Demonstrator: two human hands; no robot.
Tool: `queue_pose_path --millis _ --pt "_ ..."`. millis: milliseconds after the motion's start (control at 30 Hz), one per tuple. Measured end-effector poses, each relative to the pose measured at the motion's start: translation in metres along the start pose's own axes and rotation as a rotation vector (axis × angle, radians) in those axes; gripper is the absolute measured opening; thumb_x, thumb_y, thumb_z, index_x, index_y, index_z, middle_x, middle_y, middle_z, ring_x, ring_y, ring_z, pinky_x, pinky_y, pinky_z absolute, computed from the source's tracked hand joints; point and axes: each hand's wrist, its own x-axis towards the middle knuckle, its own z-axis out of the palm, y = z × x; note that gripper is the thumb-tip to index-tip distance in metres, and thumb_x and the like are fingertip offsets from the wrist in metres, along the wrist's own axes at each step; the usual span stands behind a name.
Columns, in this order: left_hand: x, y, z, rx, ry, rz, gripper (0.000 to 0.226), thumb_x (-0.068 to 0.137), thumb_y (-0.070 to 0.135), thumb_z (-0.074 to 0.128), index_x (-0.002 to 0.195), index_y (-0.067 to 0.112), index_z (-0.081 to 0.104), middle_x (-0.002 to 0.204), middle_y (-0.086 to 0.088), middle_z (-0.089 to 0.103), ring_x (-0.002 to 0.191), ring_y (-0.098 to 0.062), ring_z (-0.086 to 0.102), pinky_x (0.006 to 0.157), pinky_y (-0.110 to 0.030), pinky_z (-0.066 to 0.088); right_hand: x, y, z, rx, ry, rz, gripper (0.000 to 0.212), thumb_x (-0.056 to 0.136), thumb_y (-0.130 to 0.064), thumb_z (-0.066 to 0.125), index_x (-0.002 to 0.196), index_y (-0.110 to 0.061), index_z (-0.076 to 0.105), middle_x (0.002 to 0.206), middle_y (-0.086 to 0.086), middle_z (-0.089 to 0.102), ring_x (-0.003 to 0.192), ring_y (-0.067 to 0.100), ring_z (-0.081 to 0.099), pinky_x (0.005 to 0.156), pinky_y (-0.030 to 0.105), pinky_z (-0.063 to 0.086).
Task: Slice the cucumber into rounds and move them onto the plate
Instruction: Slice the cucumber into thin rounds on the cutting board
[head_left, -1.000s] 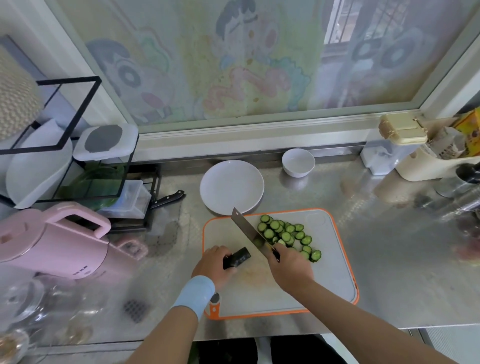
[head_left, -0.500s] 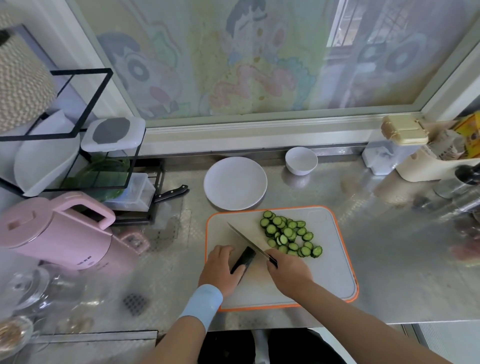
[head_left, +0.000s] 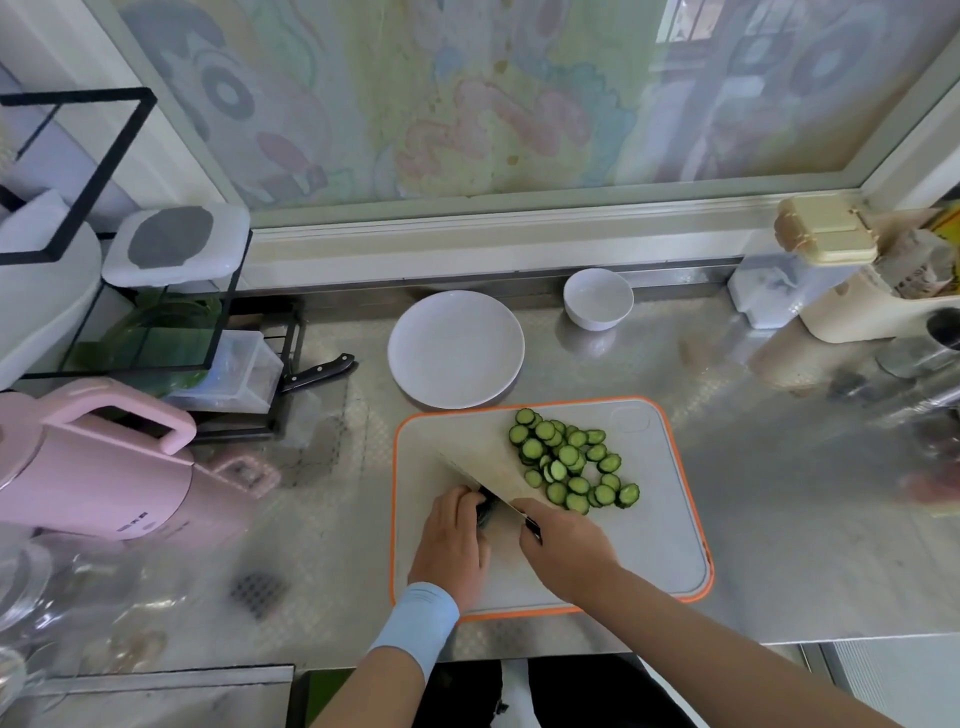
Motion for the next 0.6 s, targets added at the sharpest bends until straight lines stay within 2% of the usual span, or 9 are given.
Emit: queue_pose_path --millis 67,167,367,467,600 --pt "0.003 0.002 0.002 0.024 0.017 0.003 0.04 0.076 0.013 0.047 0.116 0.017 0.045 0.119 -0.001 0.041 0.105 -0.02 0.045 0.092 -0.033 0.047 0.003 0.0 0.001 -0.012 -0.004 -0.01 0.04 0.098 -0.034 0.039 0.136 -0.04 0.047 0.079 -0.009 0.061 0.075 0.018 0.058 0.067 0.03 0.05" --pt "0.007 0.0 0.006 0.04 0.031 0.011 0.032 0.085 0.024 0.044 0.116 0.017 0.047 0.117 -0.003 0.046 0.105 -0.022 0.048 0.092 -0.035 0.048 0.008 -0.001 0.0 -0.025 -0.026 -0.029 0.04 0.098 -0.035 0.038 0.137 -0.042 0.045 0.085 -0.009 0.065 0.079 0.018 0.06 0.067 0.03 0.05" --pt "0.01 -0.006 0.007 -0.023 0.093 -0.013 0.027 0.088 0.02 0.053 0.114 0.018 0.05 0.113 -0.001 0.049 0.103 -0.019 0.047 0.087 -0.032 0.049 0.024 -0.008 -0.01 -0.084 -0.062 -0.065 0.041 0.098 -0.035 0.034 0.137 -0.043 0.044 0.091 -0.005 0.068 0.074 0.018 0.055 0.06 0.028 0.046" --pt "0.009 -0.009 0.008 -0.019 0.105 0.009 0.025 0.09 0.021 0.051 0.114 0.016 0.055 0.112 -0.002 0.051 0.102 -0.02 0.05 0.086 -0.033 0.049 0.029 -0.011 -0.013 -0.112 -0.074 -0.087 0.041 0.099 -0.033 0.034 0.138 -0.04 0.045 0.09 -0.001 0.067 0.079 0.022 0.06 0.06 0.031 0.049" --pt "0.006 -0.008 0.008 -0.03 0.09 0.007 0.031 0.088 0.021 0.046 0.116 0.015 0.056 0.115 -0.003 0.05 0.105 -0.021 0.049 0.09 -0.035 0.047 0.029 -0.014 -0.013 -0.134 -0.068 -0.106 0.043 0.098 -0.031 0.036 0.14 -0.038 0.046 0.097 0.0 0.067 0.087 0.022 0.061 0.06 0.03 0.04"
